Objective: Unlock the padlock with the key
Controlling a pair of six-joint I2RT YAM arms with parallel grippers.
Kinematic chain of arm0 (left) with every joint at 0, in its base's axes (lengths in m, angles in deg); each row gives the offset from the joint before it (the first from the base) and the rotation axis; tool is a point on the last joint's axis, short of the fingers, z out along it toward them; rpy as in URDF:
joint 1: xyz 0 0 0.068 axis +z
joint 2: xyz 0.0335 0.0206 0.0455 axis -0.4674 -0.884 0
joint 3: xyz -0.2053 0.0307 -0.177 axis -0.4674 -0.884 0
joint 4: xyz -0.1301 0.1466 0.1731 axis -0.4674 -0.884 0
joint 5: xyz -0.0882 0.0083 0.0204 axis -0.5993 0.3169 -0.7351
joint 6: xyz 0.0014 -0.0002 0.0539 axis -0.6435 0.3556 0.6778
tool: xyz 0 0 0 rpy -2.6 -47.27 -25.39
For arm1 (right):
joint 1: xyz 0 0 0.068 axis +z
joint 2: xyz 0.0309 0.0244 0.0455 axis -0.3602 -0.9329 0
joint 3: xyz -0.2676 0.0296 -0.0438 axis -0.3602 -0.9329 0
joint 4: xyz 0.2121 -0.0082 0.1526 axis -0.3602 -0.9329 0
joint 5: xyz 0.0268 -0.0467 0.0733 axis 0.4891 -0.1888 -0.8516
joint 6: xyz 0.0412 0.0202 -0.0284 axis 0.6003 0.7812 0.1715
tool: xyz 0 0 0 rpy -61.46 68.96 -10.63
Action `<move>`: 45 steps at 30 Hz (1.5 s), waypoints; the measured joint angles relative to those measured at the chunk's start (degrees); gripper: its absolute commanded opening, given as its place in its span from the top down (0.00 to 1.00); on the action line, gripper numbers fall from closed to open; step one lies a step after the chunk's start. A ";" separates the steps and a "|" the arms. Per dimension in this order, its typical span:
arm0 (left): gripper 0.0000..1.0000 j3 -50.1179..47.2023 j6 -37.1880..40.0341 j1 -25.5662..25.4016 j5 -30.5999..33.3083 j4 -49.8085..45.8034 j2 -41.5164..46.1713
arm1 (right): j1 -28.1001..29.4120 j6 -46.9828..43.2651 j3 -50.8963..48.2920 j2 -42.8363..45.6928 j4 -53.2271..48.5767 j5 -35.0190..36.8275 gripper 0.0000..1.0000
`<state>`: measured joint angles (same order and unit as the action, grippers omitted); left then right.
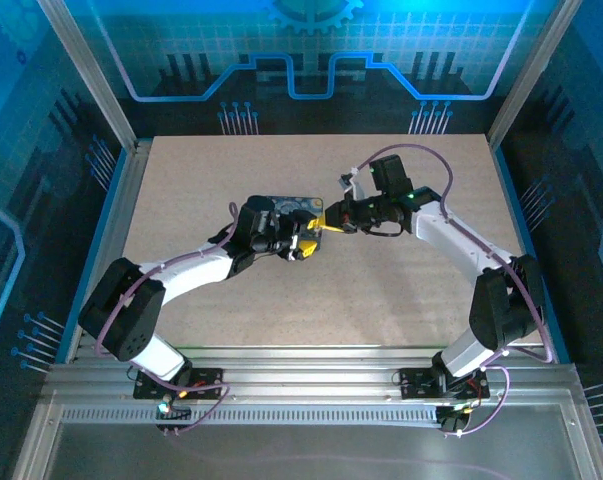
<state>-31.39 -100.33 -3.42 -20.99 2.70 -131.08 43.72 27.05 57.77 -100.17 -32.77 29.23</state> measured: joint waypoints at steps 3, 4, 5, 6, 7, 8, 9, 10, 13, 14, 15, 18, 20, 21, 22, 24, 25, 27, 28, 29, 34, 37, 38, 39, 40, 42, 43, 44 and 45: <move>0.52 0.63 -2.29 -0.11 0.00 0.79 0.00 | 0.37 0.72 -0.07 -0.17 1.03 0.00 1.00; 0.55 0.76 -2.80 -0.11 0.02 1.03 0.00 | 0.50 1.01 -0.15 -0.26 1.42 0.02 1.00; 0.58 0.83 -3.43 -0.17 0.07 1.31 0.00 | 0.59 1.16 -0.37 -0.31 2.03 0.02 1.00; 0.61 0.94 -3.69 -0.17 0.22 1.36 0.00 | 0.63 1.38 -0.63 -0.31 2.34 0.00 1.00; 0.65 0.98 -3.98 -0.15 0.31 1.46 0.00 | 0.68 1.55 -0.92 -0.33 2.62 0.02 1.00; 0.69 0.98 -4.39 -0.17 0.39 1.44 0.00 | 0.70 1.73 -1.22 -0.37 2.89 0.00 1.00; 0.73 0.98 -4.57 -0.17 0.46 1.40 0.00 | 0.70 1.86 -1.55 -0.37 3.02 -0.15 1.00; 0.78 0.98 -4.76 -0.17 0.48 1.18 0.00 | 0.70 1.95 -1.68 -0.37 3.17 -0.31 1.00; 0.90 0.98 -4.68 -0.15 0.83 0.55 0.00 | 0.70 1.95 -1.97 -0.37 3.74 -0.79 1.00; 0.92 1.01 -4.52 -0.04 1.11 0.44 0.00 | 0.70 1.97 -2.19 -0.37 3.72 -0.87 1.00; 0.94 1.01 -4.50 0.07 1.25 0.20 0.00 | 0.70 1.95 -2.40 -0.35 3.67 -1.05 1.00; 0.96 1.03 -4.28 0.11 1.33 -0.31 0.00 | 0.70 1.92 -2.86 -0.35 3.67 -1.44 1.00; 0.97 1.05 -3.58 0.11 1.33 -0.50 0.00 | 0.70 1.81 -2.89 -0.35 3.67 -1.46 0.98; 0.98 1.31 -2.97 0.11 1.36 -1.07 0.00 | 0.70 1.66 -2.93 -0.35 3.58 -1.46 0.96; 1.00 1.60 -2.43 0.11 1.36 -1.75 0.00 | 0.68 1.49 -3.02 -0.35 3.54 -1.46 0.92; 1.00 2.27 -0.66 0.11 1.53 -3.41 0.00 | 0.68 1.16 -3.19 -0.35 3.48 -1.44 0.79; 1.00 2.71 0.24 0.11 1.68 -4.33 0.00 | 0.68 1.07 -3.30 -0.35 3.41 -1.44 0.75; 1.00 3.82 2.73 0.11 1.99 -6.82 0.00 | 0.59 1.38 -3.74 -0.35 3.63 -1.22 0.71; 1.00 4.35 3.78 0.11 2.25 -7.87 0.00 | 0.52 1.64 -4.02 -0.35 3.76 -1.11 0.68; 1.00 4.92 4.96 0.07 2.45 -9.05 0.04 | 0.50 2.14 -4.37 -0.35 3.98 -1.05 0.67; 1.00 5.73 7.82 0.04 3.08 -11.93 0.11 | 0.59 7.50 -7.37 -0.35 8.22 -2.14 0.68; 1.00 5.73 8.85 0.04 3.50 -13.07 0.11 | 0.72 10.62 -8.94 -0.35 10.47 -2.71 0.73; 1.00 5.73 9.05 0.04 3.74 -13.46 0.11 | 0.76 12.13 -9.57 -0.35 11.91 -3.06 0.74; 1.00 5.73 9.11 0.04 3.93 -13.75 0.11 | 0.87 13.14 -10.12 -0.35 12.94 -3.34 0.75; 1.00 5.73 9.22 0.04 3.98 -13.97 0.11 | 0.98 14.25 -10.69 -0.35 14.12 -3.61 0.75; 1.00 5.73 9.27 0.04 4.15 -14.29 0.11 | 1.29 16.44 -11.58 -0.37 16.02 -3.89 0.75; 1.00 5.73 9.27 0.04 4.17 -14.32 0.11 | 1.42 17.66 -11.93 -0.37 16.94 -4.07 0.74; 1.00 5.73 9.27 0.04 4.37 -14.32 0.11 | 1.55 19.06 -12.37 -0.39 18.23 -4.28 0.71; 1.00 5.73 9.25 0.04 4.57 -14.27 0.13 | 1.62 20.55 -12.94 -0.39 19.71 -4.52 0.69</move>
<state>-25.67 -91.09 -3.38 -16.42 -11.58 -130.95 45.34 47.60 44.83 -100.56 -13.06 24.71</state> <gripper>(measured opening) 0.054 0.274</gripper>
